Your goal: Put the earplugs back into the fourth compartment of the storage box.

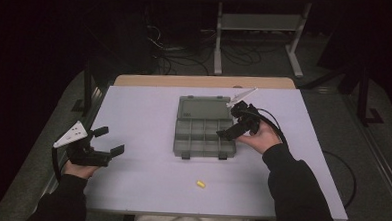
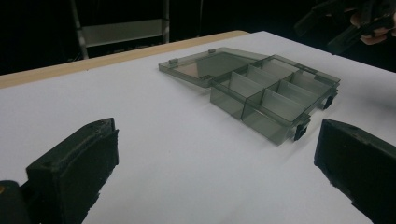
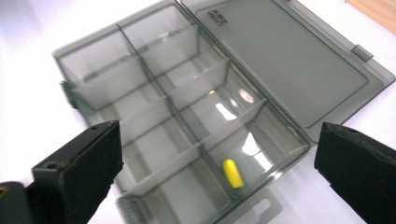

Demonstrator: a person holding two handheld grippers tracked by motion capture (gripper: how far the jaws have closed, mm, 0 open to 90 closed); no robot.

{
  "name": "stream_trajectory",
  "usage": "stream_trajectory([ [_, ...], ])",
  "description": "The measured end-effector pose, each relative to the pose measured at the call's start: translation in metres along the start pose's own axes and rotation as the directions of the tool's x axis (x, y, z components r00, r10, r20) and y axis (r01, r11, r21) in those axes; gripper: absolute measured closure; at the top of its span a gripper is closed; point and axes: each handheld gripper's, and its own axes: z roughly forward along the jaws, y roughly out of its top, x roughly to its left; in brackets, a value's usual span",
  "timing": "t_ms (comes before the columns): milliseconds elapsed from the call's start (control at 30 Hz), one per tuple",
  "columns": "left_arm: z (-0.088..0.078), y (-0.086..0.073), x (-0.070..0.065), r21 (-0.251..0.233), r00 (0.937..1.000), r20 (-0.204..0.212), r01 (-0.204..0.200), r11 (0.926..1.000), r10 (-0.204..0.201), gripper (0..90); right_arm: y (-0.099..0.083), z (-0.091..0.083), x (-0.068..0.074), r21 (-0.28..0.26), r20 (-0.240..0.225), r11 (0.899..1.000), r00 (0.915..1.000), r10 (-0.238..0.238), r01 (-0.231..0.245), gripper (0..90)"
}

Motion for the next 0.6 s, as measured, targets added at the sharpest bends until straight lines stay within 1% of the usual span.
stream_trajectory([
  [33,0.000,0.000,0.000,0.000,1.0000,0.000,0.000,1.0000,0.000,0.0,0.000,-0.002,0.002,-0.007,-0.008,1.000,0.9999,0.007,-0.007,0.1],
  [67,0.000,0.000,0.000,0.000,1.0000,0.000,0.000,1.0000,0.000,0.0,0.000,-0.002,0.002,-0.007,-0.008,1.000,0.9999,0.007,-0.007,0.1],
  [133,0.000,0.000,0.000,0.000,1.0000,-0.001,0.000,1.0000,0.000,0.0,0.000,-0.005,0.006,-0.018,-0.014,1.000,0.9999,0.002,-0.003,0.0],
  [233,0.000,0.000,0.000,0.000,1.0000,-0.004,0.001,1.0000,-0.001,0.0,-0.001,-0.009,0.016,-0.028,-0.032,1.000,0.9994,-0.012,0.011,0.0],
  [333,0.000,0.000,0.000,0.000,1.0000,-0.003,0.001,1.0000,-0.001,0.0,-0.003,-0.012,0.027,-0.036,-0.051,0.999,0.9986,-0.014,0.012,0.0],
  [467,0.000,0.000,0.000,0.001,1.0000,-0.003,0.001,1.0000,-0.001,0.0,-0.005,-0.013,0.040,-0.026,-0.069,0.999,0.9967,-0.042,0.041,0.0],
  [600,0.000,0.000,0.000,0.001,1.0000,-0.005,0.000,1.0000,0.000,0.0,-0.004,-0.013,0.051,-0.033,-0.094,0.997,0.9933,-0.068,0.065,0.0],
])
